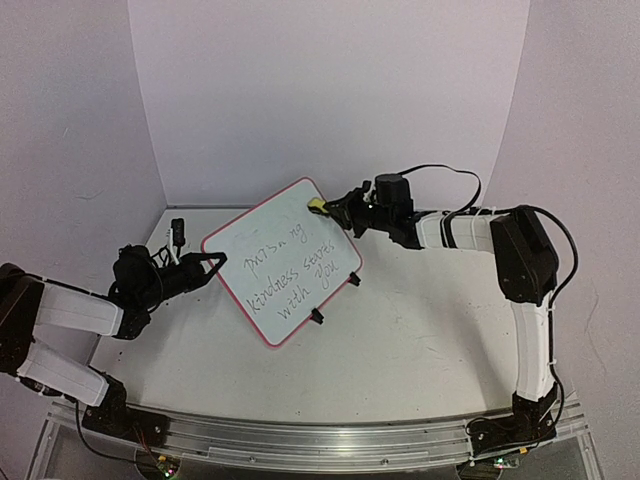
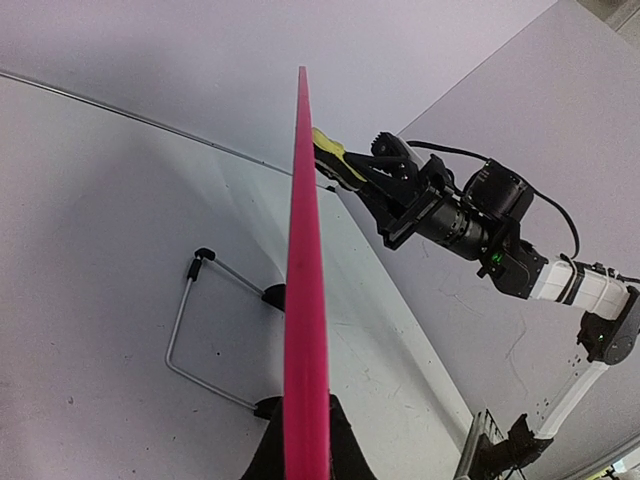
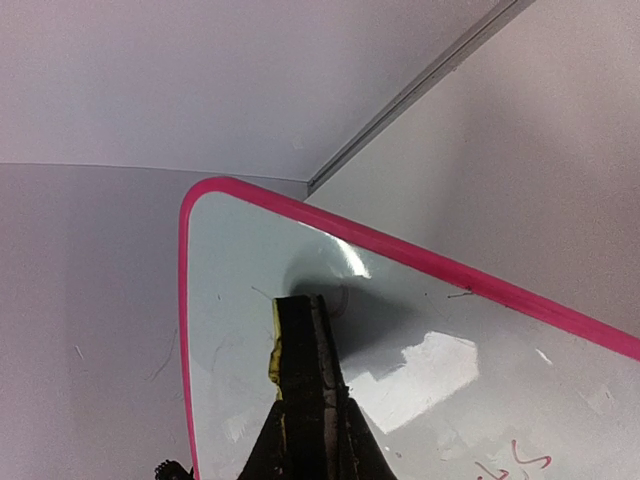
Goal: Erase the whiteboard
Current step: Erase the whiteboard at the center of the board.
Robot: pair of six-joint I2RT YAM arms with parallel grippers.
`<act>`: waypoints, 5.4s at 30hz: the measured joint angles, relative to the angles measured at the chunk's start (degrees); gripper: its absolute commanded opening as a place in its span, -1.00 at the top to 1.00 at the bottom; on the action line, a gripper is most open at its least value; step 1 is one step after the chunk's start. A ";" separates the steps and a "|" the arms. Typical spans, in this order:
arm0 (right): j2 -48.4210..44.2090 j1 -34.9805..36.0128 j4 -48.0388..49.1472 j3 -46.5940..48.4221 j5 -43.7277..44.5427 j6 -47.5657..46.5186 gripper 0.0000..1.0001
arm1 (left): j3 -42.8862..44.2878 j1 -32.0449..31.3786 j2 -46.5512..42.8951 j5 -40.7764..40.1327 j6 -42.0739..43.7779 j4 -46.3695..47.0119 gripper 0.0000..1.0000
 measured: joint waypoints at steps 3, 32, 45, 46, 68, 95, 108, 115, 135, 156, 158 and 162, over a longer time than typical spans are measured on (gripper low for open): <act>0.35 0.15 0.10 1.43 0.12 -0.19 1.00 | 0.00 0.00 0.25 0.10 0.12 0.28 1.00; -2.92 -1.67 5.29 -10.27 0.49 0.79 1.00 | 0.00 0.00 0.29 0.24 0.39 0.53 1.00; 4.79 -1.61 2.01 9.16 -1.61 1.06 1.00 | 0.00 0.00 0.29 0.70 1.05 0.55 1.00; 5.03 -1.60 1.81 9.49 -1.70 1.11 1.00 | 0.00 0.00 0.29 0.70 1.00 0.55 1.00; -0.08 -3.11 3.65 -4.70 -3.35 0.22 1.00 | 0.00 0.00 0.64 0.32 0.15 0.68 1.00; 2.05 2.05 13.67 -7.79 -6.93 2.30 1.00 | -0.02 0.07 0.81 0.02 0.02 0.70 1.00; 8.40 4.75 4.85 12.14 -8.59 2.57 1.00 | -0.04 0.13 0.81 -0.60 0.16 0.70 1.00; 7.08 5.85 6.40 6.90 -8.40 1.22 1.00 | -0.04 0.13 0.81 -0.47 0.21 0.68 1.00; 9.05 4.80 2.11 11.42 -11.10 1.64 1.00 | -0.04 0.39 0.77 -2.16 0.02 0.64 1.00; 1.35 1.92 8.19 -10.90 -10.41 0.63 1.00 | -0.11 0.37 0.25 -1.88 0.51 0.09 1.00; 1.44 1.89 7.65 -10.10 -10.79 0.74 1.00 | -0.11 0.37 0.25 -1.91 0.48 0.08 1.00; 3.01 1.93 4.18 -4.37 -11.44 1.26 1.00 | -0.11 0.39 0.22 -2.41 0.35 0.05 1.00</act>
